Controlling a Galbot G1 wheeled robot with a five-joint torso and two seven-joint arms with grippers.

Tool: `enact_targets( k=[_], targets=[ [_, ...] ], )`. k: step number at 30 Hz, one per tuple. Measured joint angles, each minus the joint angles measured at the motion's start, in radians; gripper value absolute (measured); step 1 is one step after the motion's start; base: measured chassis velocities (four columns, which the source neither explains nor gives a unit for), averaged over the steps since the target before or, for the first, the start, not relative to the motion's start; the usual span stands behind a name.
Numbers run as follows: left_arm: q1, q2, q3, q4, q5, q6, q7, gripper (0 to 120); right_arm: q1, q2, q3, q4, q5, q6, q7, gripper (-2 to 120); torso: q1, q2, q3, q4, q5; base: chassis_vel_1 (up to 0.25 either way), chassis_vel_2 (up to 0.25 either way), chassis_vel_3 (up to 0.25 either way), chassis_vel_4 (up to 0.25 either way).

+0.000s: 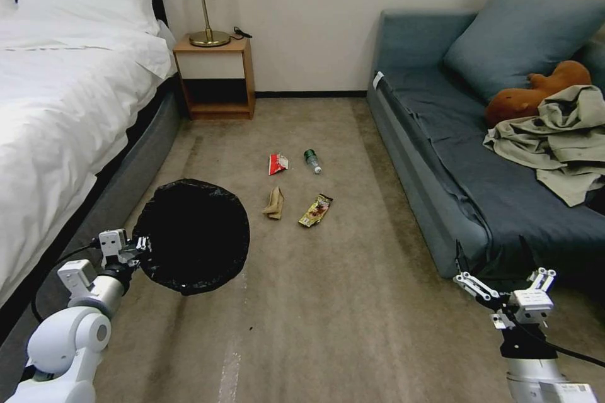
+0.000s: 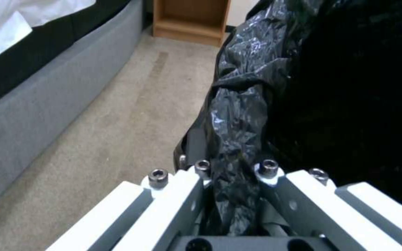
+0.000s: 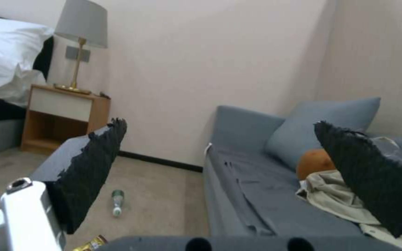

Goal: Pick up the trash bin, then pick up the garbage on the floor and place it into the trash bin.

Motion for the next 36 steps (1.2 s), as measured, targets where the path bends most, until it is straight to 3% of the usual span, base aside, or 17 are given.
enact_targets(
  k=[9,26,36],
  targets=[
    [0.006,-0.002,-0.012,-0.001,0.0,0.0,-0.002,2,0.003,0.0,-0.002,0.003,-0.001,-0.003,0.0,100,0.0,0.0,0.0,0.0,0.0,-0.078,0.078,0.07,-0.071],
    [0.011,-0.006,-0.012,-0.009,-0.002,-0.004,-0.007,2,-0.003,0.0,-0.007,-0.003,0.002,0.031,-0.007,100,0.0,0.0,0.0,-0.0001,0.0,-0.206,0.223,0.221,-0.208],
    [0.005,-0.006,-0.014,-0.01,-0.008,-0.003,-0.017,2,0.003,0.0,-0.014,-0.011,0.006,0.038,-0.019,100,0.0,0.0,0.0,0.0,0.0,-0.03,0.026,0.026,-0.03]
  ],
)
